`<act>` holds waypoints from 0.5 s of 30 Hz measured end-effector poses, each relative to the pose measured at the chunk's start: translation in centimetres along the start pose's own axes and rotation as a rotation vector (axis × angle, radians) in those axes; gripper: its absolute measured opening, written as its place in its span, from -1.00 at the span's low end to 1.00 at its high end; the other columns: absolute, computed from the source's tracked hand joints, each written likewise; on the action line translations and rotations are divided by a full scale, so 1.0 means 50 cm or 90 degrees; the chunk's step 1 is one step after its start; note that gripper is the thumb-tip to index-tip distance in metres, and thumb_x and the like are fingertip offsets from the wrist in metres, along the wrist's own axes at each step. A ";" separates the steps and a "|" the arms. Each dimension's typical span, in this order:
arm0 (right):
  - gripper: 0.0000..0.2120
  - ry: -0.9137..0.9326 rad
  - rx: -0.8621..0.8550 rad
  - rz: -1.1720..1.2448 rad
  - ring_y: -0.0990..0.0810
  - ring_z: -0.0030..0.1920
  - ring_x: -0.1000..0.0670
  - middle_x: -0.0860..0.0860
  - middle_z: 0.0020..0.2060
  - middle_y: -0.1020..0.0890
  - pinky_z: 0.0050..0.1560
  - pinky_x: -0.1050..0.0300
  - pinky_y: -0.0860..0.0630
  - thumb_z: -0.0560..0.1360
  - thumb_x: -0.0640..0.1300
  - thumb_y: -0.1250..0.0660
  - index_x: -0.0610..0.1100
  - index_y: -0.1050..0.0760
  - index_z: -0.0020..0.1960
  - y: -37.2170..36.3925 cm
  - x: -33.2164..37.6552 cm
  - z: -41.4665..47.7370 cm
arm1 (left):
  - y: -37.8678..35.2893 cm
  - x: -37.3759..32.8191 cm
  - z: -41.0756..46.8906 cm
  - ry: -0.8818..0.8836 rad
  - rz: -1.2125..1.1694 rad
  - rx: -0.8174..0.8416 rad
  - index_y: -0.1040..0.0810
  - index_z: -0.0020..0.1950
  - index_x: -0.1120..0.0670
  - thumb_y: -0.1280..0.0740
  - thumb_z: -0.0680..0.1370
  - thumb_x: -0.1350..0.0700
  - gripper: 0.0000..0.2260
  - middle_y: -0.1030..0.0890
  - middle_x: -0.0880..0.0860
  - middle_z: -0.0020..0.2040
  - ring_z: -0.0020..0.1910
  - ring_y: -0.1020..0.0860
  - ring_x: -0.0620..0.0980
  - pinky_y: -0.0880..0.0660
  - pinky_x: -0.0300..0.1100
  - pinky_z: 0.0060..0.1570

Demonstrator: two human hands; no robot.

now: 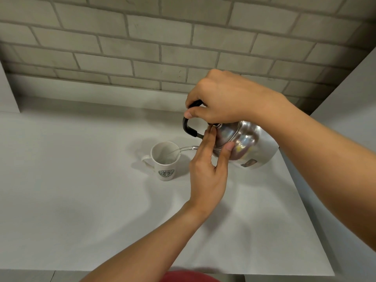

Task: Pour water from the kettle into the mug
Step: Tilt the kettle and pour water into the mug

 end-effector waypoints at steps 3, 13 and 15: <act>-0.71 0.001 0.007 -0.005 -0.66 -0.09 -0.16 -0.03 -0.19 -0.71 -0.17 -0.03 -0.58 0.61 0.18 -0.33 0.03 -0.72 0.10 -0.001 0.002 0.004 | 0.003 0.000 0.000 0.000 0.003 -0.009 -0.39 0.59 0.03 -0.33 0.66 -0.13 -0.47 -0.56 -0.02 0.49 0.47 -0.51 -0.11 -0.43 -0.08 0.43; -0.71 0.005 0.010 -0.016 -0.64 -0.14 -0.16 -0.02 -0.27 -0.67 -0.33 0.11 -0.46 0.61 0.18 -0.34 0.01 -0.72 0.05 0.000 0.009 0.009 | 0.006 0.002 0.000 0.003 -0.015 -0.015 -0.39 0.58 0.02 -0.33 0.66 -0.13 -0.48 -0.57 -0.02 0.47 0.47 -0.51 -0.10 -0.45 0.01 0.44; -0.71 0.007 0.008 -0.017 -0.64 -0.15 -0.15 0.00 -0.29 -0.66 -0.36 0.15 -0.39 0.60 0.18 -0.34 0.01 -0.72 0.04 0.001 0.010 0.009 | 0.006 0.001 -0.001 0.004 -0.018 -0.019 -0.40 0.58 0.02 -0.34 0.66 -0.12 -0.48 -0.58 -0.01 0.47 0.46 -0.51 -0.09 -0.45 0.02 0.44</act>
Point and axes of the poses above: each hand's wrist, its own z-axis towards the middle knuckle, its own y-axis out of the back of the hand, x = y × z, the point moved 9 cm from there along z, towards the middle knuckle
